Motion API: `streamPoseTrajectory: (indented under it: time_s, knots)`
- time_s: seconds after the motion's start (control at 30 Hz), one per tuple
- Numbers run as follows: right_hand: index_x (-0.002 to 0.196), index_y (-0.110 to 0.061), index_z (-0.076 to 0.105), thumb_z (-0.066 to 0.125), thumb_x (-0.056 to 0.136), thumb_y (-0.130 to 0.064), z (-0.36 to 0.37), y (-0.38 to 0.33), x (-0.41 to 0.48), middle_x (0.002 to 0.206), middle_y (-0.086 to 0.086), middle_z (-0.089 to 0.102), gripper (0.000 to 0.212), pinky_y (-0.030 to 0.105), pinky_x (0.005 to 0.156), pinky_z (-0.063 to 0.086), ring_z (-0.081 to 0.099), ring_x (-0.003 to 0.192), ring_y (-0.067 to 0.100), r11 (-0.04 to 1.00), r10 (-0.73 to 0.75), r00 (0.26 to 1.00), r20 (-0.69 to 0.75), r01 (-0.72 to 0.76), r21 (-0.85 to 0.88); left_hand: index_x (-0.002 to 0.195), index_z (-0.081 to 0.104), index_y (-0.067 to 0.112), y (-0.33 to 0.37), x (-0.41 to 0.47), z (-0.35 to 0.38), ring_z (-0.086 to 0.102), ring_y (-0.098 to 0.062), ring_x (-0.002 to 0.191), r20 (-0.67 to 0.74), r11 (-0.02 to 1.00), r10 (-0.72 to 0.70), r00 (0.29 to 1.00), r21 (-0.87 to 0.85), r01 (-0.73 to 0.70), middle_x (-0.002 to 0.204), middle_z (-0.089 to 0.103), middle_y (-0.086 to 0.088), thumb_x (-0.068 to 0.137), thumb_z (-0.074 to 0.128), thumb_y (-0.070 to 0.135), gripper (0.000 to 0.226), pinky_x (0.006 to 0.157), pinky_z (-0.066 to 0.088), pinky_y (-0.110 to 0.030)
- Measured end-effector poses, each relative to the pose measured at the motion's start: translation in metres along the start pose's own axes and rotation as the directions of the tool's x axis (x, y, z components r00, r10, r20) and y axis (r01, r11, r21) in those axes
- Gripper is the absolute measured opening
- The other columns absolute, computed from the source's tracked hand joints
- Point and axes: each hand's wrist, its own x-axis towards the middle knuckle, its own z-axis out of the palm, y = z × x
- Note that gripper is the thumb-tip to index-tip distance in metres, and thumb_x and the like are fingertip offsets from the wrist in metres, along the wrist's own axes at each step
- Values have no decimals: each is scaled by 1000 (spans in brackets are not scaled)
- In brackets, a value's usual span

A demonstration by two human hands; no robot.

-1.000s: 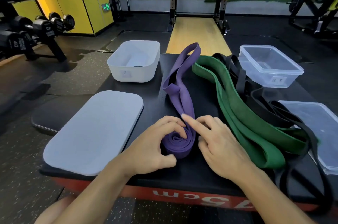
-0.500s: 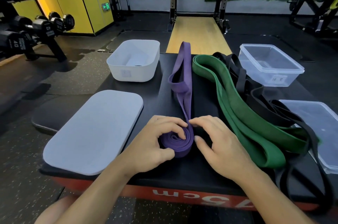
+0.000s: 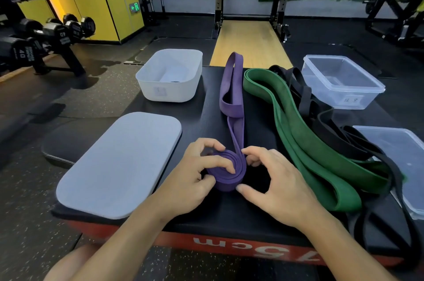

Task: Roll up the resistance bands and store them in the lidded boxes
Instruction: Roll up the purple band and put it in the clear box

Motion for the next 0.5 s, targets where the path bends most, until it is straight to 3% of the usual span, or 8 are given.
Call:
streamPoseTrajectory:
  time_s: [0.07,0.2,0.4,0.5]
  knots:
    - [131,-49,48,70,73,-66,-1,0,0,111,-30,55,64,18,94,46,55,111,-2,1000,-7,1000,5,7,20,103,74,43,-2,-1,3,39,-9,137,-48,998,30,998,61,-27,134,44,24,79,52,-12,64,108,27,-10]
    - [125,-37,61,62,91,-59,0,0,0,114,-24,60,41,31,91,51,56,108,0,992,-114,993,-6,114,-60,102,80,40,-2,-4,5,49,-13,128,-125,989,91,988,128,-75,124,52,25,76,54,1,54,105,34,-13]
    - [116,-32,72,54,101,-50,3,4,3,109,-22,68,29,35,90,54,62,106,2,996,-87,993,-75,87,0,97,83,42,2,-3,2,58,-13,119,-168,995,33,985,94,-17,117,62,21,87,70,47,17,101,46,-28]
    - [116,-32,72,54,100,-54,3,3,4,108,-22,68,32,34,88,54,61,104,1,996,-87,994,-66,86,-18,100,82,38,-2,0,2,65,-12,112,-191,999,11,981,44,-2,112,66,19,85,81,44,16,94,54,-34]
